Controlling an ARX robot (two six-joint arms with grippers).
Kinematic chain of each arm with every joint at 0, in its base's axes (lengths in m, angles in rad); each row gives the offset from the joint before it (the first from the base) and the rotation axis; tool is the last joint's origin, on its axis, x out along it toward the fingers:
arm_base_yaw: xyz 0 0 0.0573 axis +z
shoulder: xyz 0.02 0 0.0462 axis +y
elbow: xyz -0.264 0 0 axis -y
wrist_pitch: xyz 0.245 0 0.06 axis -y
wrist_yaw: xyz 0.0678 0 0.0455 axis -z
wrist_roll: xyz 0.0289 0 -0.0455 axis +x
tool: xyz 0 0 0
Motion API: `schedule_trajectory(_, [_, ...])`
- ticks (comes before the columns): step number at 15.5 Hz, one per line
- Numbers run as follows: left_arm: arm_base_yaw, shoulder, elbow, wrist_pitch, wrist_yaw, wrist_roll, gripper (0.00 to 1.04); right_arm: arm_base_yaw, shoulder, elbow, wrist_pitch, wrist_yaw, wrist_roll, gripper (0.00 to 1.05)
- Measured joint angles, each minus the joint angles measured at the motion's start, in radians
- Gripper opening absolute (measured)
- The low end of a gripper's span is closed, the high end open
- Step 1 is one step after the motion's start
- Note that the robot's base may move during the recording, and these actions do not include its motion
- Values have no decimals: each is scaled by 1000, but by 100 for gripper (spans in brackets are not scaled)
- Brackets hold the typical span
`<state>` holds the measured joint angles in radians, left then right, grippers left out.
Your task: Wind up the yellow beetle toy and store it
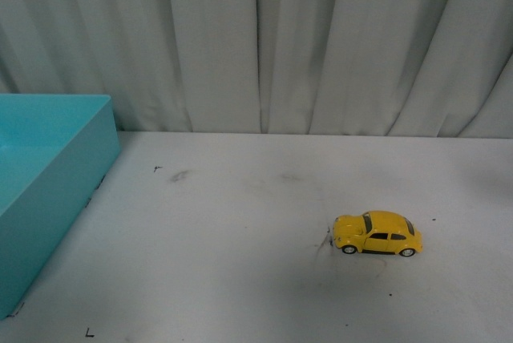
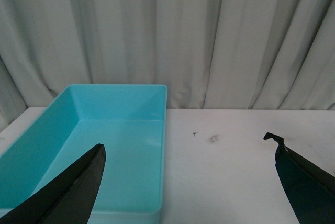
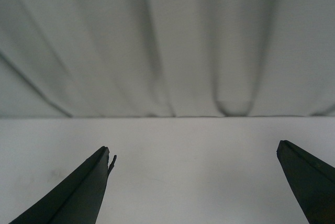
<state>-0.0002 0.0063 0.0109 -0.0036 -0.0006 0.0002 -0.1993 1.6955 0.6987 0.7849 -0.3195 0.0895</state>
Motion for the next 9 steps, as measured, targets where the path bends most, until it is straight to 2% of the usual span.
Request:
schedule_trajectory(2, [0, 0, 0, 0, 0, 0, 98, 83, 166, 134, -30, -114, -136, 98])
schedule_trajectory(4, [0, 0, 0, 0, 0, 0, 98, 132, 257, 240, -97, -274, -318, 98])
schedule_trajectory(7, [0, 0, 0, 0, 0, 0, 98, 155, 287, 303, -372, -488, -631, 98])
schedule_trajectory(9, [0, 0, 0, 0, 0, 0, 98, 167, 318, 368, -629, -537, -906, 98])
